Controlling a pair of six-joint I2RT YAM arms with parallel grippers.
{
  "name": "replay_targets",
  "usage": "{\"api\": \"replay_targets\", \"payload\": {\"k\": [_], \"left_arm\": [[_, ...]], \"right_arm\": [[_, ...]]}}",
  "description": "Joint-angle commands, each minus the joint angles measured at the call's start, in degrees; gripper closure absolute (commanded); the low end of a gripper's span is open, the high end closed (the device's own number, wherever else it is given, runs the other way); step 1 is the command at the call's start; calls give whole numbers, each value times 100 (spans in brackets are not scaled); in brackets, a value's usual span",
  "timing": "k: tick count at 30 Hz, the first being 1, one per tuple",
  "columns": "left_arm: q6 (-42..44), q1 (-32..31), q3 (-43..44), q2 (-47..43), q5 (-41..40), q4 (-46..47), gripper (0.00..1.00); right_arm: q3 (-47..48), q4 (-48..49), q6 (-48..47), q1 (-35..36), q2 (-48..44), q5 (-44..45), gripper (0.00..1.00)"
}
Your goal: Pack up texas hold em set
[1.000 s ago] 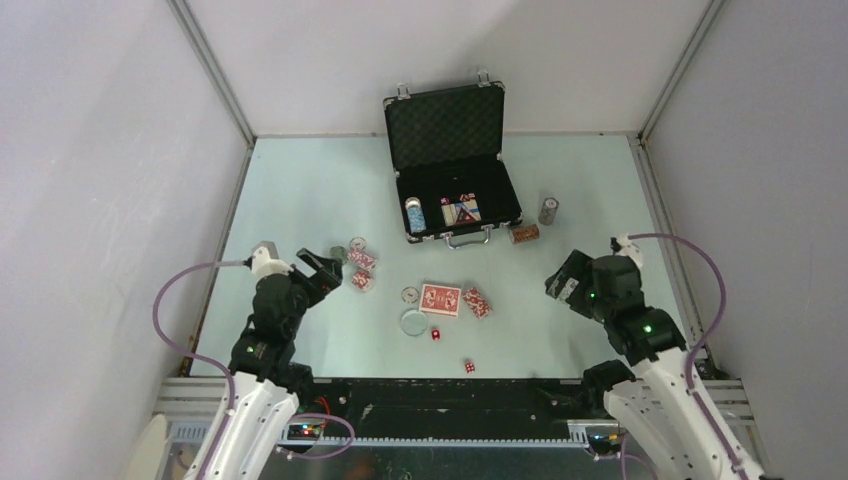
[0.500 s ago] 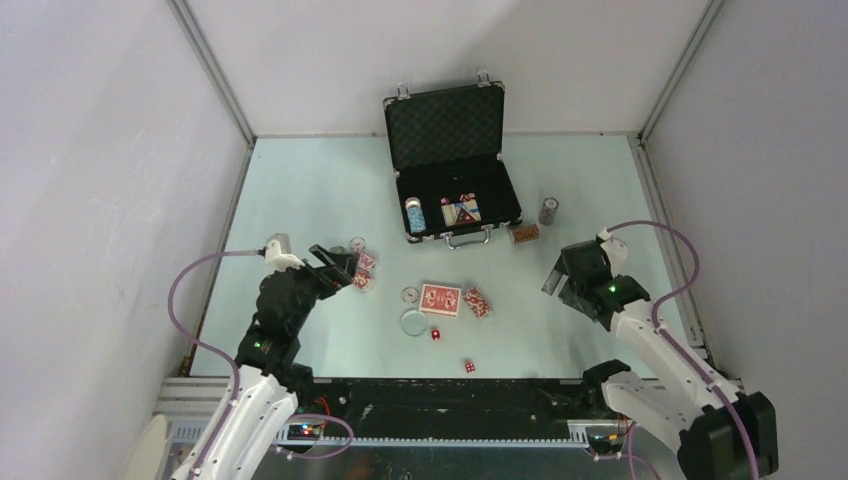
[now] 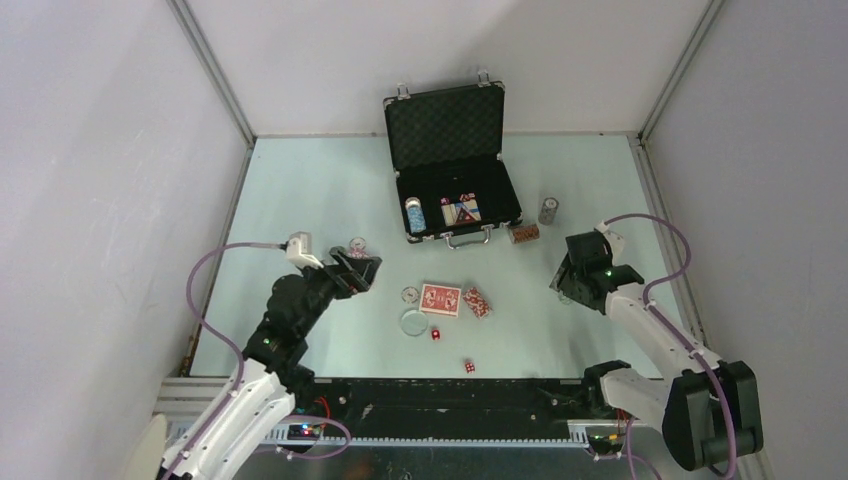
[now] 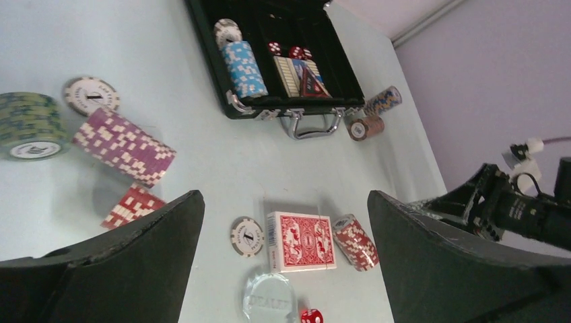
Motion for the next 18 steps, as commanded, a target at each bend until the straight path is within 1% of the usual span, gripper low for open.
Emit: {"api": "replay_targets", "payload": {"k": [1,2,3,4,7,9,11,12,13,14,16,18], "left_arm": [[381,-304,-76,150,128,881,2],[558,-345,-159,172,252,1089,2],[652,-427,-220,186,524,1559,2],[786,-464,-352,212,639,1779,2],[957,-627,-574,335,965,2803,2],[1090,-750,-621,525,1066,3266,2],[1304,-936,-591,822,1239,3724,2],[1507,-1013,-525,1039,1260,3815,2],[1601,-1194,-478,1147,1218,3928,2],[1812,-1291,-374,1327,1166,3979,2],[2114,-1600,-242,1623,998,4171,2],[2427,-1747,-108,1927,1090,4414,2]], "right_arm": [[299,157,-158,-72,112,-240,48],[370,132,-182,-86,135,-290,54],[419,36,-187,-107,145,-378,56],[537,-12,-200,-112,147,-424,62],[815,-266,-266,-104,88,-787,63],[1121,-420,-319,-81,-21,-1084,64],[1317,-426,-492,-27,-107,-1609,68],[1380,-410,-544,24,-135,-2039,69],[1500,-339,-669,50,-177,-2266,71],[1546,-274,-721,131,-196,-2779,73],[1712,-118,-804,281,-216,-3409,73],[1904,24,-879,501,-180,-3834,73]]}}
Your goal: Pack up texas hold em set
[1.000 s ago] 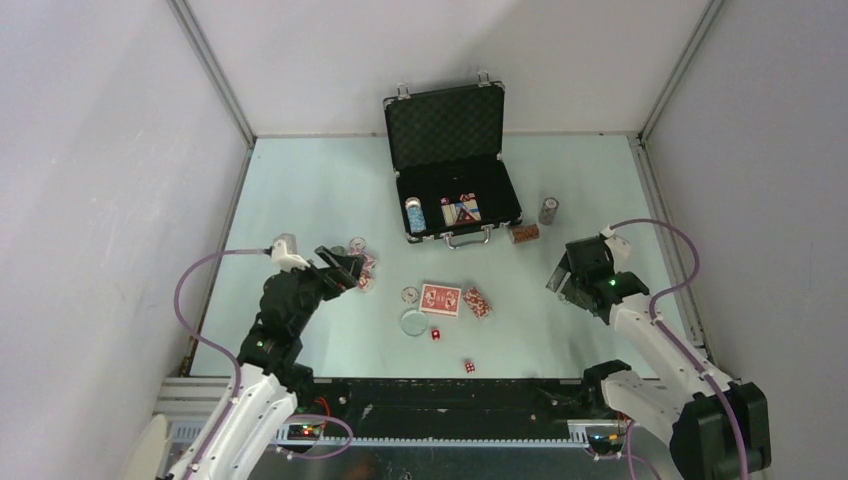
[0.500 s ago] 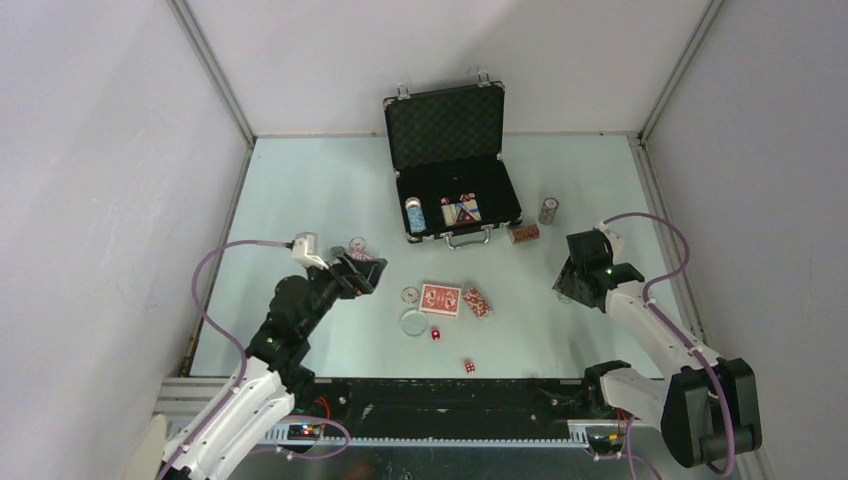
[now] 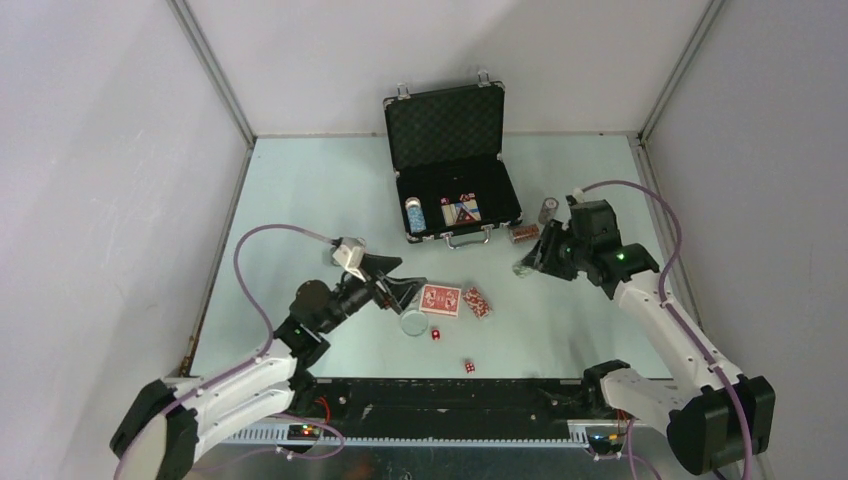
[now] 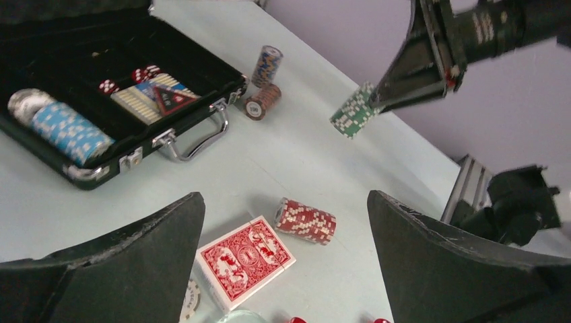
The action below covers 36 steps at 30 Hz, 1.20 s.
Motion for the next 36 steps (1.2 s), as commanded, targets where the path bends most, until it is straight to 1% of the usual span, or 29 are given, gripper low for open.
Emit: {"api": "replay_targets", "payload": {"k": [1,2,3,4,5,7,9,16,23,29,30,32,33,34,35,36], "left_arm": [[1152,-362,493,568,173,1077,2],[1327,-429,560,653,306,1051,2],[1717,-462,732,794,388,969,2],[1912,-520,829,849,557,707,2],[2285,-543,1024,966,654,546,2],[2629,-613,1288,1140,784,92,2],[2835,-718,1472,1301,750,-62,2],[3418,-1286,1887,1716,663,-413,2],[3538,-1368,1988,1889,635,-393,0],[3726,-1397,2093,1940,748,-583,15],[3763,-1399,2096,1933,689,-591,15],[3820,-1404,2091,1893,648,-602,21],[3838,-1406,2097,1882,656,-648,28],[3867,-1412,2130,1868,677,-685,35],[3893,-1410,2156,1864,697,-772,52],[3923,-1410,2219,1864,694,-835,61]], "right_arm": [[715,503,-341,412,-68,-1614,73],[792,501,-372,569,-42,-1751,73],[937,515,-438,642,18,-1828,73],[999,572,-469,780,45,-2013,73],[1081,628,-520,844,83,-2126,73],[1116,840,-559,1007,99,-2468,72],[1121,1044,-633,1213,94,-2652,72],[1119,1635,-852,1764,80,-2732,74],[1114,1998,-767,2048,89,-2890,76],[1120,2104,-669,2141,193,-2971,76],[1117,2110,-659,2157,203,-2974,76],[1122,2124,-643,2160,224,-2935,73],[1118,2127,-634,2158,240,-2926,71],[1116,2135,-628,2156,249,-2912,63],[1121,2150,-619,2156,259,-2905,58],[1122,2155,-612,2156,263,-2847,45]]}}
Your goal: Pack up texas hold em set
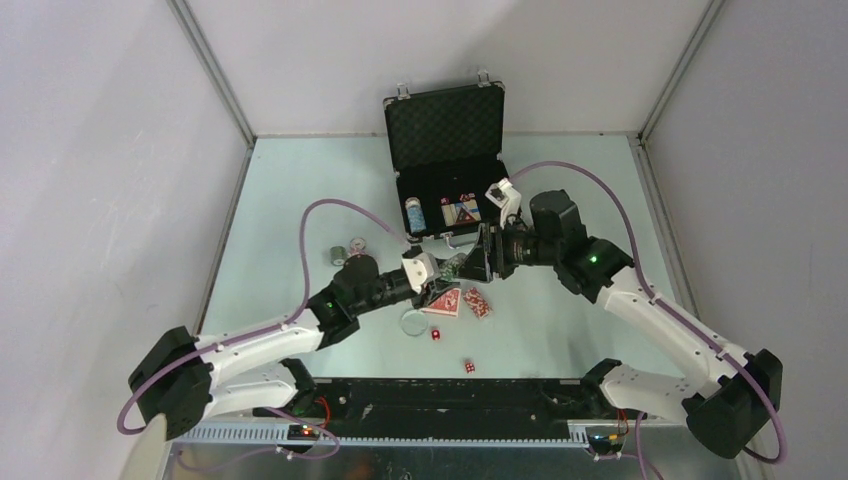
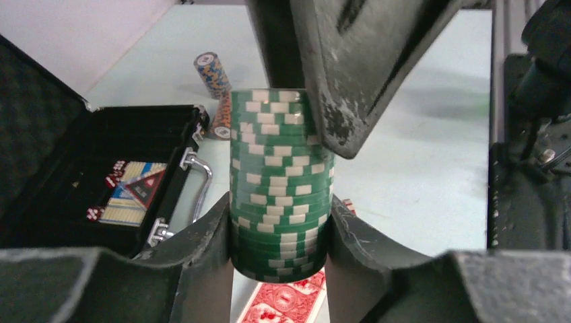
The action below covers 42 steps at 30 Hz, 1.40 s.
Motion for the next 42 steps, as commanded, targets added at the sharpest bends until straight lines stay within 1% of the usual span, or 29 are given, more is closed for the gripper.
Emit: {"api": "replay_targets", "payload": {"k": [1,2,3,4,5,6,7,8,9,10,11,12,13,14,15,16,17,18,19,21,23,27,31,34,37,39,42], "left_arm": [[247,-39,428,-38,-32,-229,77],[212,-32,461,-20,-198,-321,89],[103,-31,520,21,-287,-351,93],[43,-30,543,45,-504,-391,97],[-86,-30,575,103,-771,-386,98],[-179,-28,588,134,-952,-358,100],[-405,-25,628,202,-1349,-343,100],[-506,9,658,241,-1531,-354,100],[-735,33,742,305,-1981,-372,100],[-869,106,790,337,-2207,-427,100],[-1256,157,920,419,-2686,-457,100],[-1446,274,1002,468,-2920,-573,100],[-1851,333,1202,595,-3392,-657,100],[-2064,454,1354,671,-3602,-951,100],[-2500,515,1718,870,-4033,-1167,100],[-2705,636,1929,1133,-4209,-1636,100],[-3032,698,2416,1273,-4347,-1909,100],[-3164,835,2646,1587,-4344,-2415,100],[-3388,942,3125,1738,-4302,-2792,100],[-3661,1077,3706,2215,-4219,-3241,100],[-3927,1211,4156,2625,-4231,-3448,100],[-4251,1462,4994,3364,-4242,-3704,100],[-4430,1617,5733,4162,-4002,-3822,100],[-4659,1696,6283,4593,-3752,-3912,100],[-4899,1801,6619,5078,-3596,-4004,100],[-5044,1872,6801,5338,-3346,-3938,100],[-5133,1934,7157,5671,-3329,-4085,100]], "right_arm": [[299,542,131,7,-37,-22,39],[300,490,155,-16,-77,244,29],[301,455,234,-82,-106,406,25],[301,363,337,-117,-185,826,20],[297,312,390,-186,-234,1053,18],[294,196,484,-222,-333,1539,17],[295,141,529,-294,-396,1783,16],[260,71,605,-329,-536,2214,16],[219,48,651,-397,-608,2658,16],[127,13,758,-429,-769,2878,16],[69,14,807,-490,-852,3222,16],[-58,37,885,-519,-1021,3424,17],[-129,62,932,-572,-1101,3721,18],[-290,128,997,-600,-1262,3819,19],[-368,182,1010,-656,-1335,3901,20],[-499,284,1019,-681,-1448,3913,20],[-556,321,1021,-729,-1494,3933,21],[-636,360,1022,-772,-1556,3942,21],[-664,359,1018,-788,-1577,3960,21],[-689,310,1006,-835,-1572,4017,21],[-692,245,985,-881,-1572,4054,21],[-697,143,942,-958,-1595,4121,21],[-801,119,876,-1000,-1690,4172,21],[-899,134,873,-1062,-1781,4157,21],[-986,134,886,-1119,-1832,4108,21],[-1024,138,901,-1155,-1855,4061,21],[-1058,116,900,-1201,-1889,3988,21]]}}
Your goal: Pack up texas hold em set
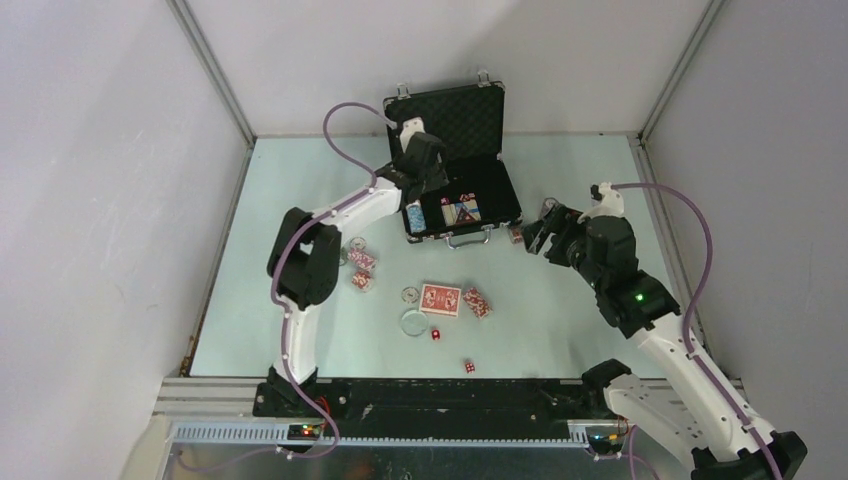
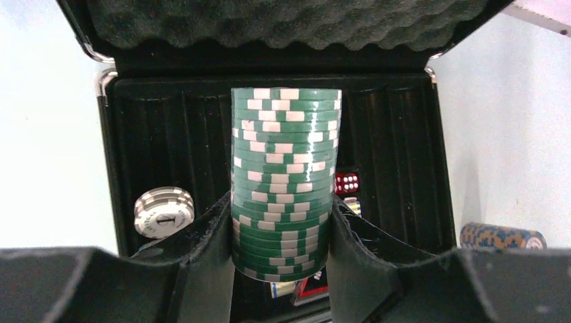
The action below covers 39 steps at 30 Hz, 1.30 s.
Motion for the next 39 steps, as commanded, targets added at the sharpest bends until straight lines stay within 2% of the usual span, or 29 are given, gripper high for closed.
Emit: {"api": "replay_targets", "payload": {"k": [1,7,16,18,19,20,21,28,33,39], "left_arm": [[-399,102,653,341,95,54,100],[-649,174,802,639,-15,-104,99],[-781,199,903,935,69,-157,84],[-774,214,960,985,64,-190,72],[-761,225,1000,1013,72,-205,53],[-723,233,1024,1024,104,-220,44],[-705,250,1078,1029,128,-276,30],[-351,285,1154,726,-34,-462,11],[25,294,1041,167,-157,-664,7],[693,294,4,-1069,-30,-649,2]], "right_arm": [[-30,101,-14,-83,-114,-24,21],[-86,61,-77,-239,-171,-94,22],[-146,133,-121,-509,-155,-435,22],[-146,154,-141,-556,-169,-490,22],[-148,159,-146,-577,-180,-505,22],[-147,164,-157,-588,-185,-534,22],[-151,175,-159,-611,-188,-545,22],[-146,178,-143,-684,-156,-759,22],[-146,213,-251,-708,-26,-958,22],[-73,227,-322,-730,505,-1283,23]]}}
